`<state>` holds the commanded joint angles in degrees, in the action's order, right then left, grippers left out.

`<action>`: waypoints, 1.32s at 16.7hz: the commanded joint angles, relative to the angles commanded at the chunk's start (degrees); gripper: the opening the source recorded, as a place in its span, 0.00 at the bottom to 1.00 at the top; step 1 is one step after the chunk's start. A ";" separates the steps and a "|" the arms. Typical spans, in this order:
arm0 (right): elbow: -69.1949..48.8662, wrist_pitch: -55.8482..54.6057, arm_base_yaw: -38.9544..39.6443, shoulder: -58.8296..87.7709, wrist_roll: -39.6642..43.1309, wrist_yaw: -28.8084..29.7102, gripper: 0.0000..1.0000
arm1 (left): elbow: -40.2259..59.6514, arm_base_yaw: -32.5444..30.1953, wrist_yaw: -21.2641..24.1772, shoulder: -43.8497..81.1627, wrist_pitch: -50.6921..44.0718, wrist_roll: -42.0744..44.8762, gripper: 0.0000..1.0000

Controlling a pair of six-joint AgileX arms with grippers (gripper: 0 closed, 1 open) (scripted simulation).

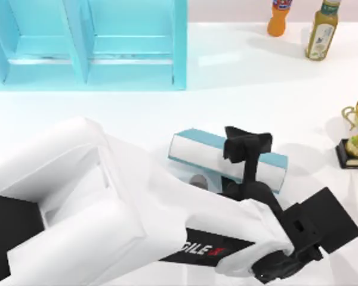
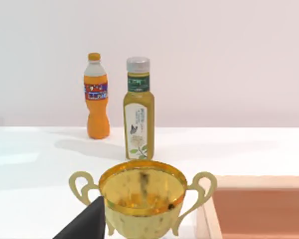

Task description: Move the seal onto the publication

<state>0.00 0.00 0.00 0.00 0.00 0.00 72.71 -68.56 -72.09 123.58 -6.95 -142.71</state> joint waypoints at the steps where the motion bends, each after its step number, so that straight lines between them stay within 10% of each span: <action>1: 0.00 0.00 0.00 0.00 0.00 0.00 1.00 | 0.01 -0.03 -0.01 0.03 -0.08 -0.08 1.00; 22: 0.00 0.00 0.00 0.00 0.00 0.00 1.00 | 14.93 -21.20 1.66 7.91 -77.62 -73.25 1.00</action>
<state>0.00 0.00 0.00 0.00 0.00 0.00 87.64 -89.76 -70.43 131.49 -84.57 -215.96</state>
